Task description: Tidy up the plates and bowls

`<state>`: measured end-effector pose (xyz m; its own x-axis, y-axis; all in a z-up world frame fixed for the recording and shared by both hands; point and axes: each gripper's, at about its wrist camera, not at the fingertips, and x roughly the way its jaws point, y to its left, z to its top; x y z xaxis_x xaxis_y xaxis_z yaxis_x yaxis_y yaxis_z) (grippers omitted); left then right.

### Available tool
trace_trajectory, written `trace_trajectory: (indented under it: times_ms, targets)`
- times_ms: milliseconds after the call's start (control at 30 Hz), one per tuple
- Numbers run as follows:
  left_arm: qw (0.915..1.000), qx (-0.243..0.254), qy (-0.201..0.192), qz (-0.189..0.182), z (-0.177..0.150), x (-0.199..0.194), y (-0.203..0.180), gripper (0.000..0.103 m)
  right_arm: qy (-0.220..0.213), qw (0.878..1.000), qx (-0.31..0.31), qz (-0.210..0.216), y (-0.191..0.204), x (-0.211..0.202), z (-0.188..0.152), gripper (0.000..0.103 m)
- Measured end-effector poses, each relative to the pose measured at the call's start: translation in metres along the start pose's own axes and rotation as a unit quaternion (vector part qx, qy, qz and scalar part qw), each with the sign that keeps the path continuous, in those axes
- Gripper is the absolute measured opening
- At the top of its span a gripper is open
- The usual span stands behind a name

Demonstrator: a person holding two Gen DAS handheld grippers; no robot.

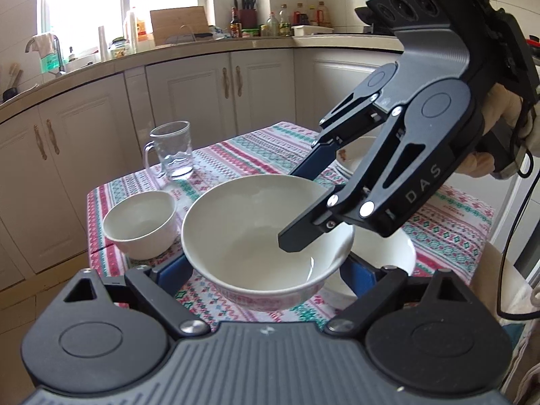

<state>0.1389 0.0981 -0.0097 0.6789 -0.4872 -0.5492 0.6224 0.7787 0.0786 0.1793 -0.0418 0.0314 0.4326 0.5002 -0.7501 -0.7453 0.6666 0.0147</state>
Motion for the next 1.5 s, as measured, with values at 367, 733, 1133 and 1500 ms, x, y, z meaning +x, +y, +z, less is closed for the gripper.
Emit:
trace_trajectory:
  times_ms: [367,733,1133,1500]
  targets:
    - [0.9992,0.015,0.0,-0.036,0.009,0.014,-0.033,0.093,-0.003,0.999,0.028,-0.028,-0.01,-0.032,-0.036,0.065]
    - [0.9983,0.014,0.016,-0.055,0.007,0.031,-0.05,0.093,0.003,0.998,0.047,-0.038,-0.016,-0.041,-0.062,0.065]
    - [0.997,0.009,0.04,-0.065,0.003,0.041,-0.051,0.093,0.015,0.998,0.058,-0.035,-0.021,-0.029,-0.072,0.065]
    - [0.9963,0.011,0.047,-0.07,0.004,0.047,-0.051,0.093,0.022,0.997,0.067,-0.035,-0.025,-0.021,-0.08,0.066]
